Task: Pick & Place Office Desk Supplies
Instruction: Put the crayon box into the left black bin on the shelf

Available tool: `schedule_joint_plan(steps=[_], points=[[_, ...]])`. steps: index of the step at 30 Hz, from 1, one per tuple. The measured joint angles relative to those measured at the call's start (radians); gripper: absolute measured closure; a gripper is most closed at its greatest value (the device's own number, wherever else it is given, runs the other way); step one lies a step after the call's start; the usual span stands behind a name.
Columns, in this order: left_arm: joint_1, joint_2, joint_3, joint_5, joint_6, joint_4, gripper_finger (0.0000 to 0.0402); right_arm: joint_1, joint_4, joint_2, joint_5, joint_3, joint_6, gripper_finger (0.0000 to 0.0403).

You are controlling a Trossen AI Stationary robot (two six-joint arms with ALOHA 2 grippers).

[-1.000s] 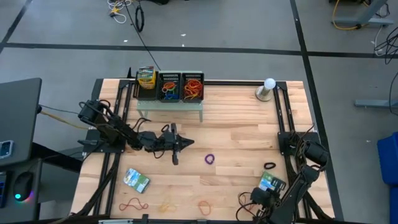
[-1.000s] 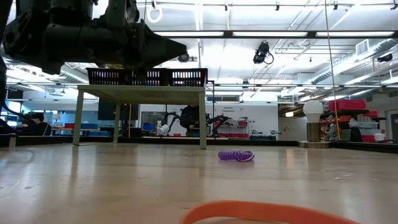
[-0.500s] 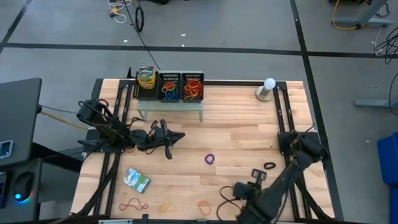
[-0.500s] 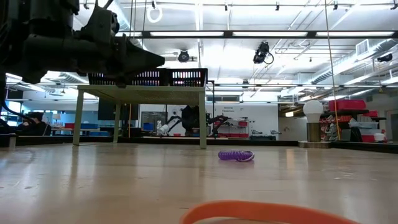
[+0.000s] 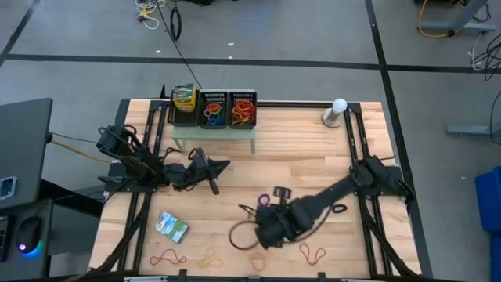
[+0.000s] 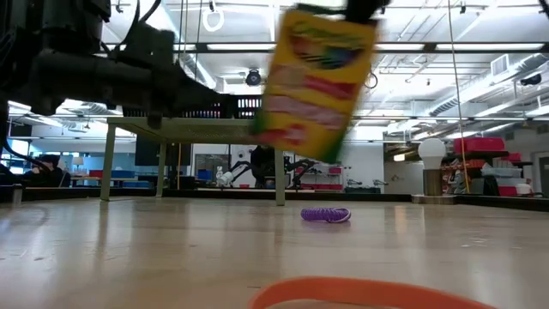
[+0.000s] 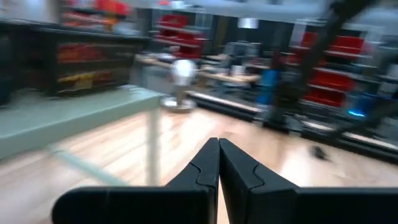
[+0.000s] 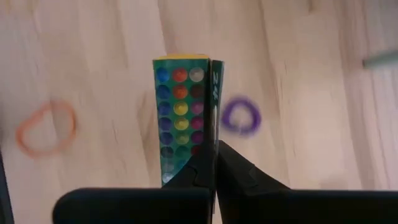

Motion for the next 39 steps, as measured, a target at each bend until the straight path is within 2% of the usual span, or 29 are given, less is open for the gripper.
schedule_joint_plan(steps=[2, 5, 11, 20, 28, 35, 39], points=[[0.0, 0.0, -0.011, -0.051, -0.005, -0.001, 0.0391, -0.036, 0.061, 0.0, 0.0, -0.004, -0.042, 0.0397], [0.0, 0.0, -0.041, -0.068, -0.004, 0.001, 0.0391, -0.092, 0.104, 0.0, -0.002, -0.004, -0.078, 0.0397], [0.0, 0.0, -0.108, -0.166, -0.065, 0.019, 0.0391, -0.216, 0.136, 0.0, -0.012, -0.004, -0.225, 0.0396], [-0.001, 0.0, -0.142, -0.17, -0.089, 0.019, 0.0391, -0.371, 0.154, 0.024, -0.296, -0.006, -0.487, 0.0396], [-0.001, 0.0, -0.142, -0.16, -0.083, 0.015, 0.0391, -0.436, 0.147, 0.062, -0.422, -0.006, -0.57, 0.0396], [-0.001, 0.0, -0.142, -0.16, -0.08, 0.005, 0.0391, -0.453, 0.161, 0.103, -0.444, -0.006, -0.61, 0.0396], [-0.001, 0.0, -0.142, -0.16, -0.086, -0.002, 0.0391, -0.465, 0.178, 0.104, -0.396, -0.006, -0.637, 0.0393]])
